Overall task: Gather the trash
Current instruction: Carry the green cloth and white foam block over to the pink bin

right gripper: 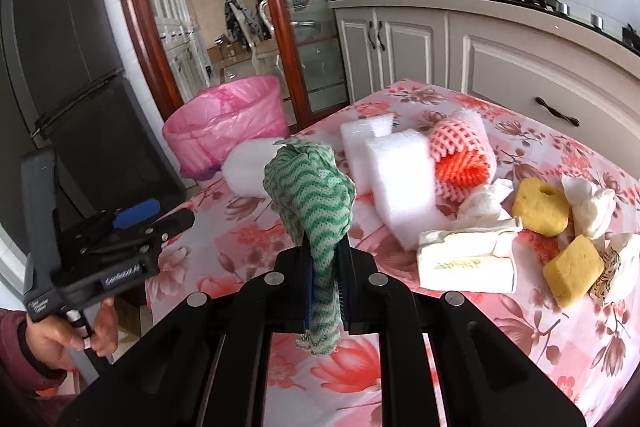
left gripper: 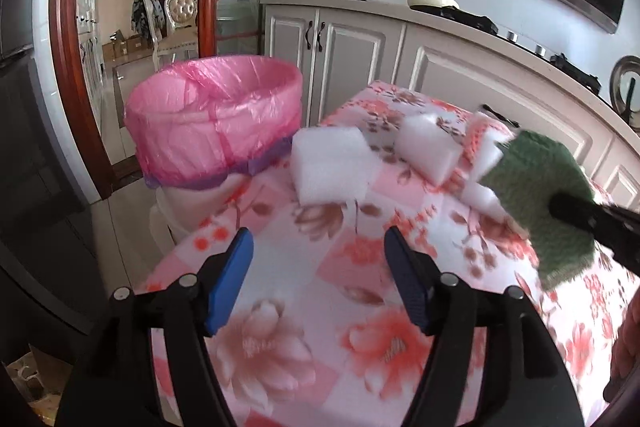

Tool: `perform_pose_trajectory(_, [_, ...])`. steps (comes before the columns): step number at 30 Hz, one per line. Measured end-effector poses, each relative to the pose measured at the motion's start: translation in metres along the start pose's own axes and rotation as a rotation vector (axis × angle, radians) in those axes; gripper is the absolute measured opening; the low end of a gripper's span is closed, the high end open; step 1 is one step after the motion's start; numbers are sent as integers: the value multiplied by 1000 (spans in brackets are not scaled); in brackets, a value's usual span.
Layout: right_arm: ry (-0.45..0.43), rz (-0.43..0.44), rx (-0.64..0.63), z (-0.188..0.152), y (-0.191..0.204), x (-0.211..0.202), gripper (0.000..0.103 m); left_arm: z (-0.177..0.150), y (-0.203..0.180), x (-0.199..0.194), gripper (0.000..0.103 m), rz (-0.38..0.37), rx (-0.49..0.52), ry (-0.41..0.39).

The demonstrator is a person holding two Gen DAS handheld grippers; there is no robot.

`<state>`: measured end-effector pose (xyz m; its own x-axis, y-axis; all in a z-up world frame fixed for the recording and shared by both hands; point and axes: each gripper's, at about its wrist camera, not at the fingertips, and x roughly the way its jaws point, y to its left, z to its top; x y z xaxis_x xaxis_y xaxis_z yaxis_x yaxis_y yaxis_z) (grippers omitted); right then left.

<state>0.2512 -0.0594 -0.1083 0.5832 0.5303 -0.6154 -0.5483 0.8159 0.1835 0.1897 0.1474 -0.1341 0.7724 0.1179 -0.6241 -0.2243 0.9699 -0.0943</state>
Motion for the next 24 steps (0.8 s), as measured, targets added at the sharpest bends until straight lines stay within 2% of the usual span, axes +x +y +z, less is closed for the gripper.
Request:
perform_pose_trajectory(4, [-6,-9,17,6,-10,4,13,23,-1,22,71,-2,-21,-1])
perform_pose_trajectory(8, [-1,0,35,13,-17,12,13,44,-13,48,80,7,-4,-2])
perform_pose_trajectory(15, [16,26,11,28,-19,32,13,65,-21,104,83,42,2,59])
perform_pose_trajectory(16, [15,28,13,29,-20,33,13,66,-20,110,82,47,-6,66])
perform_pose_trajectory(17, [14,32,18,31,-22,34,13,67,-19,115,77,51,-14,72])
perform_pose_trajectory(18, [14,33,22,32,-24,35,13,67,-18,118,66,51,-21,76])
perform_pose_trajectory(24, [12,35,31,31,-27,34,13,58,-18,100,65,51,-17,40])
